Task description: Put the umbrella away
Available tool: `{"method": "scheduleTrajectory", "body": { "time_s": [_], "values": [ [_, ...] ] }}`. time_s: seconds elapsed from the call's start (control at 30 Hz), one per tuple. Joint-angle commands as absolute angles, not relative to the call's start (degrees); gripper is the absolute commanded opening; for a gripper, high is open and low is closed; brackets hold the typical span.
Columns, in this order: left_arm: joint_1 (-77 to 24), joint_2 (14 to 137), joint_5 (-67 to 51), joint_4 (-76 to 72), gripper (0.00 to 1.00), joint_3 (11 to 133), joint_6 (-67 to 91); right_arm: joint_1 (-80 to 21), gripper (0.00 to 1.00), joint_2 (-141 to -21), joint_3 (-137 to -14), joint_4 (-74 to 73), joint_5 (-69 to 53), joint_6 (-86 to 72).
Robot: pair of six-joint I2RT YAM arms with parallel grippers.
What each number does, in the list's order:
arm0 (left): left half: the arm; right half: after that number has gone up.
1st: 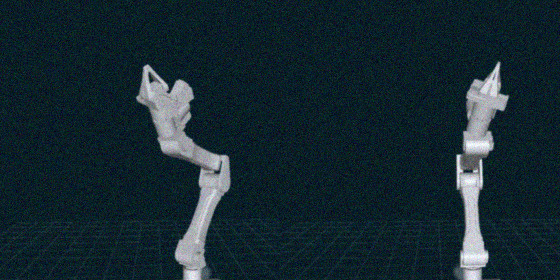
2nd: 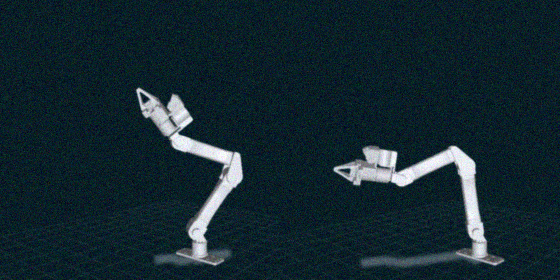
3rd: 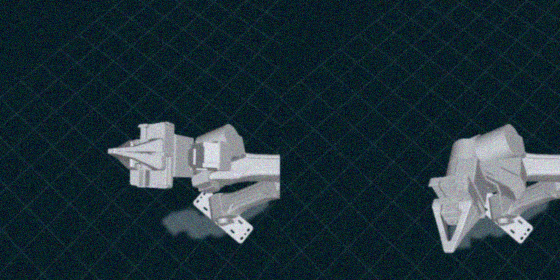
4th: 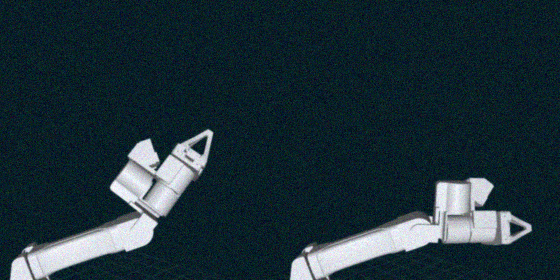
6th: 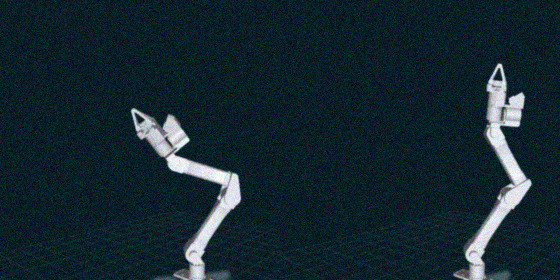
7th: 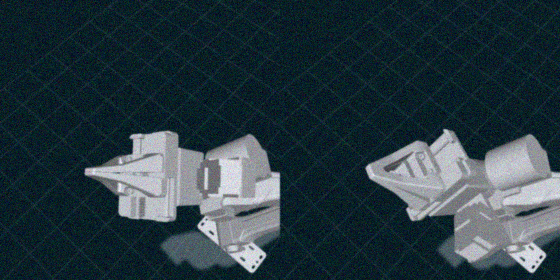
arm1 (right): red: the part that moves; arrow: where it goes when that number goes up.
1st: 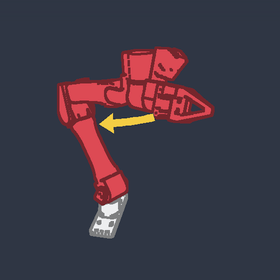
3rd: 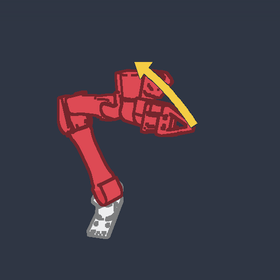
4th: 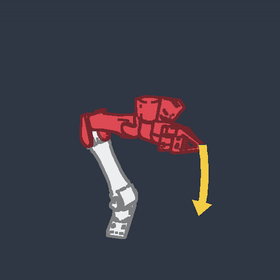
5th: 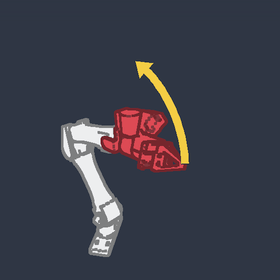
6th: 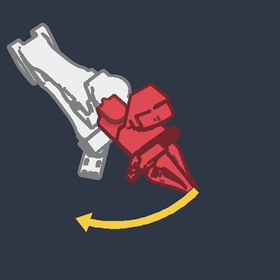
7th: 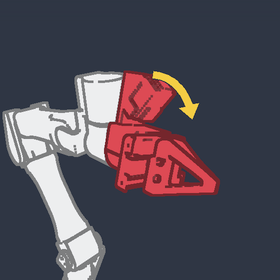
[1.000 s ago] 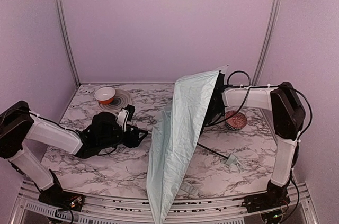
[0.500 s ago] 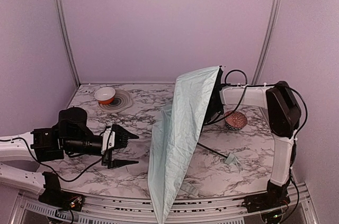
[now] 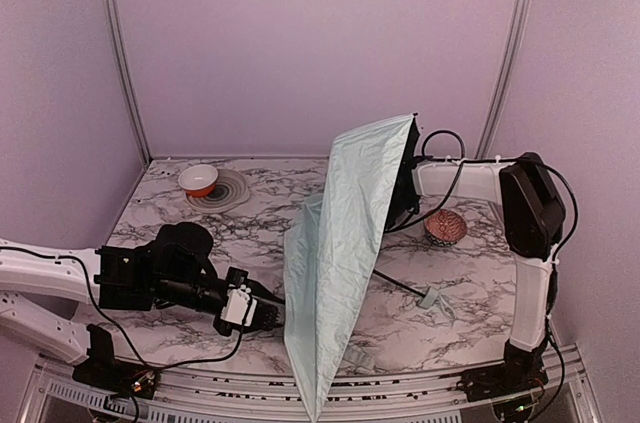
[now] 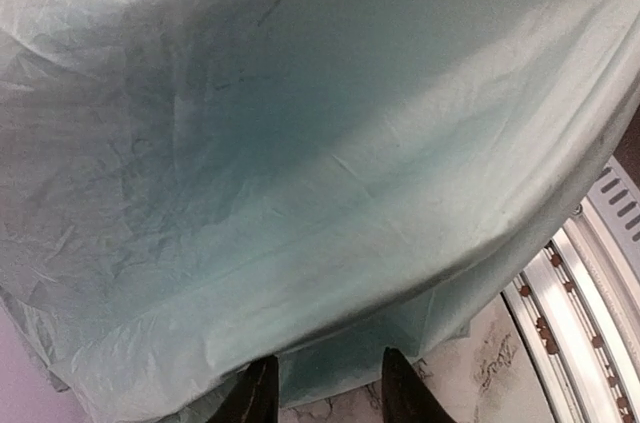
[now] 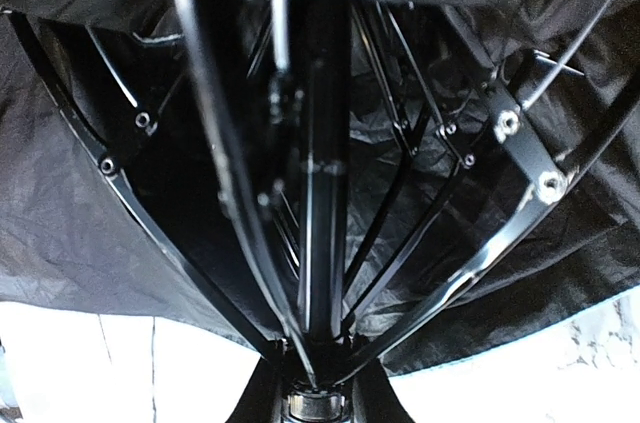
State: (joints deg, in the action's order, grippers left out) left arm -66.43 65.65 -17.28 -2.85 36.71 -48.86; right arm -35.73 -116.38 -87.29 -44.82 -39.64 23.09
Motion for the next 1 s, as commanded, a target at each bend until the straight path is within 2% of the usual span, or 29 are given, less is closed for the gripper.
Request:
{"method": "scheduleTrajectory", "body": {
  "time_s": [0.0,0.3,0.57,0.7,0.8,0.9,0.97],
  "values": [
    [-66.8,65.9,-16.2,-10.3,0.39,36.9,-47.2,-37.1,0.0,-117.6,-89.5,-44.5,-43.3,21.8],
    [-66.8,57.5,-15.8,-1.6,0.44,37.8,-49.7,-36.1,0.0,-117.5,-89.6,-46.3,-43.0,23.4],
    [-67.1,59.1,-19.0,7.7,0.58,39.4,-54.7,-35.8,0.0,-117.6,-91.0,-47.1,-42.9,23.9],
    [-67.4,60.9,-16.1,4.4,0.69,40.8,-58.6,-35.8,0.0,-117.9,-91.3,-47.1,-43.3,23.7],
    [-67.7,63.6,-16.3,0.7,0.73,43.0,-58.8,-35.8,0.0,-118.1,-91.4,-46.7,-43.5,23.2],
    [-67.9,65.7,-17.6,-1.2,0.69,43.8,-58.6,-35.9,0.0,-118.0,-91.1,-46.4,-43.6,22.9],
    [-68.0,67.0,-17.2,-2.1,0.54,43.1,-58.5,-36.0,0.0,-117.8,-91.2,-46.5,-43.7,22.9]
  ]
}}
